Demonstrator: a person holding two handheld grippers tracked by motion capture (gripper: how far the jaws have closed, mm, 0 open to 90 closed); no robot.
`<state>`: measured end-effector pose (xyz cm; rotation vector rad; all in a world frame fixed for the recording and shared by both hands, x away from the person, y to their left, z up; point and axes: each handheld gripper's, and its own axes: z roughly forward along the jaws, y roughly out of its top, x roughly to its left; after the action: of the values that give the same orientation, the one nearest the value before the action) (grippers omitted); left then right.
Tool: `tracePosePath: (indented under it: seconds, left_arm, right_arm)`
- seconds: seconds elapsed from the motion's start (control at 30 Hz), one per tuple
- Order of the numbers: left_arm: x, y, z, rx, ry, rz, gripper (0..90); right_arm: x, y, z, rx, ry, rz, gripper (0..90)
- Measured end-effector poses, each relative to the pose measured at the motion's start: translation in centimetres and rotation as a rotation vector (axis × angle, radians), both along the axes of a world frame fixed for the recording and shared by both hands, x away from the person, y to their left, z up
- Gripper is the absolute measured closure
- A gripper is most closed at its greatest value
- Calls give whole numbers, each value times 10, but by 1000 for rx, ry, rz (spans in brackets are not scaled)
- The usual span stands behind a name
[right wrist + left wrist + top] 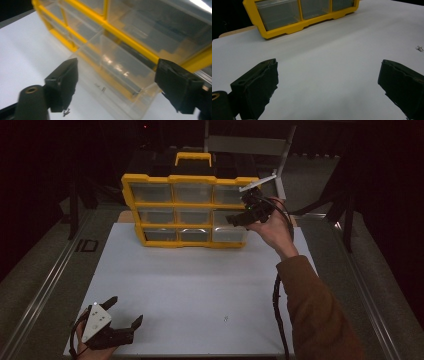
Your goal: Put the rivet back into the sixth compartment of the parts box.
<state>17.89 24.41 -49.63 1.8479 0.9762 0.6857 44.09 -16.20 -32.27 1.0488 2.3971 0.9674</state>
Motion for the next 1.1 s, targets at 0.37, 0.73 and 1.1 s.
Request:
tracePosePath:
  seconds: [0.37,0.73,1.1]
  left_arm:
    - [0,0,0,0,4,-1,31]
    - [0,0,0,0,2,-1,31]
    - [0,1,0,-10,1,2,31]
  right_arm:
    - [-12,12,-6,5,3,122,155]
    - [-33,37,-13,-35,1,227,163]
    - [-57,60,-24,-82,-2,334,162]
